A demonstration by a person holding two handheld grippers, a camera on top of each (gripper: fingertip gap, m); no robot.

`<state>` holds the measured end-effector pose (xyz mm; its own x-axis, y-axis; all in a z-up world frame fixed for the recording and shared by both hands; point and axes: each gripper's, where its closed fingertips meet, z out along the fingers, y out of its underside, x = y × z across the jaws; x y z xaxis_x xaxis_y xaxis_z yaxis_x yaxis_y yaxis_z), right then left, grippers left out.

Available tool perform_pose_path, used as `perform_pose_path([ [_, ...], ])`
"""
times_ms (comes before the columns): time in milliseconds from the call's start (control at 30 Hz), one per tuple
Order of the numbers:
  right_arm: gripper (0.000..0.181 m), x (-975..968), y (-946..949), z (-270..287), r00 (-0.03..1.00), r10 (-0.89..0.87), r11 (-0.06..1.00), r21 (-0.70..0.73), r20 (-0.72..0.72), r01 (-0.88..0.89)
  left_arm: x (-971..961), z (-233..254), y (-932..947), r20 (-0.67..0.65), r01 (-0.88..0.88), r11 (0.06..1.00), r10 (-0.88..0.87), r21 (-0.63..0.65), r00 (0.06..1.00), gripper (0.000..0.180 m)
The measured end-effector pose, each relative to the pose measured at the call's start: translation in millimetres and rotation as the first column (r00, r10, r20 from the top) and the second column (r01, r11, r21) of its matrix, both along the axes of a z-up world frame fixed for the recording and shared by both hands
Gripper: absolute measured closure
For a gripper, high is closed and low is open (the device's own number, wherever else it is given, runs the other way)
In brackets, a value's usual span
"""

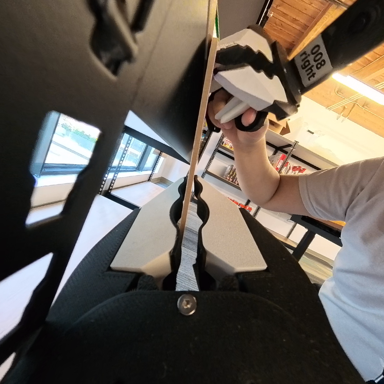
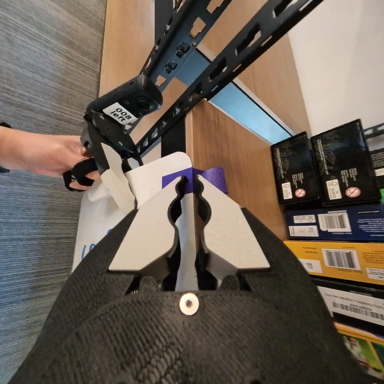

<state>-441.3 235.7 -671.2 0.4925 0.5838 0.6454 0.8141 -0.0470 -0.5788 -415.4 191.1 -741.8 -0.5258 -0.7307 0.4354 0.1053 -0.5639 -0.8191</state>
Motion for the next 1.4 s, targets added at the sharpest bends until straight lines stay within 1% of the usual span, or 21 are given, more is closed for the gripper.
perform_pose_path([
  [67, 0.172, 0, 0, 0, 0.999, 0.0, 1.0, 0.025, 0.049, -0.001, 0, 0, 0, 0.002, -0.004, 1.0, 0.004, 0.003, 1.0, 0.177],
  [100, 0.168, 1, 0, 1, 0.997, -0.011, 0.999, 0.04, 0.074, 0.008, 0, 0, 0, 0.004, -0.006, 1.0, 0.006, 0.004, 1.0, 0.177],
  [167, 0.164, 0, -2, 3, 0.996, -0.018, 0.999, 0.051, 0.088, 0.013, 0, 0, 0, 0.005, -0.008, 1.0, 0.007, 0.005, 1.0, 0.177],
  [267, 0.166, -16, -12, 9, 0.999, 0.036, 0.999, 0.036, -0.004, -0.036, 0, 0, 0, 0.004, -0.006, 1.0, 0.006, 0.004, 1.0, 0.177],
  [333, 0.174, -20, -14, 12, 0.998, 0.045, 0.999, 0.03, -0.041, -0.043, 0, 0, 0, 0.005, -0.007, 1.0, 0.007, 0.005, 1.0, 0.177],
  [433, 0.18, -22, -12, -2, 0.996, 0.026, 0.996, -0.081, -0.083, -0.033, 0, 0, 0, 0.006, -0.009, 1.0, 0.009, 0.007, 1.0, 0.177],
  [500, 0.181, -37, -25, -15, 0.988, 0.065, 0.974, -0.208, -0.138, -0.093, 1, 0, 0, 0.007, -0.01, 1.0, 0.01, 0.007, 1.0, 0.177],
  [533, 0.181, -43, -31, -18, 0.986, 0.076, 0.965, -0.238, -0.151, -0.111, 1, 0, 0, 0.007, -0.01, 1.0, 0.01, 0.007, 1.0, 0.177],
  [600, 0.181, -48, -37, -20, 0.987, 0.092, 0.967, -0.223, -0.131, -0.12, 1, 0, 1, 0.008, -0.011, 1.0, 0.011, 0.008, 1.0, 0.177],
  [700, 0.181, -31, -23, -14, 0.998, 0.018, 0.994, -0.109, -0.053, -0.024, 1, 0, 0, 0.009, -0.011, 1.0, 0.011, 0.008, 1.0, 0.177],
  [733, 0.181, -25, -17, -9, 0.998, -0.009, 0.997, -0.078, -0.065, 0.004, 1, 0, 0, 0.009, -0.011, 1.0, 0.011, 0.008, 1.0, 0.177],
  [767, 0.181, -21, -12, -3, 0.994, -0.024, 0.998, -0.06, -0.107, 0.018, 1, 0, 0, 0.009, -0.011, 1.0, 0.011, 0.008, 1.0, 0.177],
  [833, 0.181, -16, -4, 9, 0.971, -0.058, 0.997, -0.061, -0.232, 0.045, 1, 0, 0, 0.009, -0.011, 1.0, 0.011, 0.009, 1.0, 0.177],
  [900, 0.181, -6, 4, 11, 0.945, -0.116, 0.991, -0.105, -0.305, 0.087, 1, 0, 0, 0.009, -0.011, 1.0, 0.011, 0.009, 1.0, 0.177],
  [967, 0.181, -3, 6, 10, 0.929, -0.137, 0.983, -0.16, -0.344, 0.086, 1, -1, 0, 0.009, -0.011, 1.0, 0.011, 0.011, 1.0, 0.177],
  [1033, 0.181, 5, 10, 3, 0.932, -0.194, 0.969, -0.205, -0.305, 0.134, 1, -1, 0, 0.01, -0.012, 1.0, 0.012, 0.012, 1.0, 0.177],
  [1067, 0.181, 6, 12, 4, 0.929, -0.195, 0.968, -0.213, -0.314, 0.132, 1, -1, 0, 0.01, -0.012, 1.0, 0.012, 0.012, 1.0, 0.177],
  [1167, 0.181, 9, 18, 3, 0.893, -0.258, 0.937, -0.322, -0.368, 0.138, 1, -1, 0, 0.01, -0.013, 1.0, 0.013, 0.012, 1.0, 0.177],
  [1233, 0.181, 11, 22, 2, 0.845, -0.322, 0.894, -0.432, -0.427, 0.122, 1, -1, 0, 0.01, -0.012, 1.0, 0.012, 0.011, 1.0, 0.177],
  [1333, 0.181, 13, 24, 2, 0.741, -0.434, 0.789, -0.613, -0.513, 0.039, 1, -1, 0, 0.011, -0.013, 1.0, 0.013, 0.013, 1.0, 0.177],
  [1400, 0.181, 19, 31, 2, 0.675, -0.503, 0.729, -0.685, -0.539, -0.004, 1, -1, 0, 0.011, -0.014, 1.0, 0.014, 0.013, 1.0, 0.177],
])
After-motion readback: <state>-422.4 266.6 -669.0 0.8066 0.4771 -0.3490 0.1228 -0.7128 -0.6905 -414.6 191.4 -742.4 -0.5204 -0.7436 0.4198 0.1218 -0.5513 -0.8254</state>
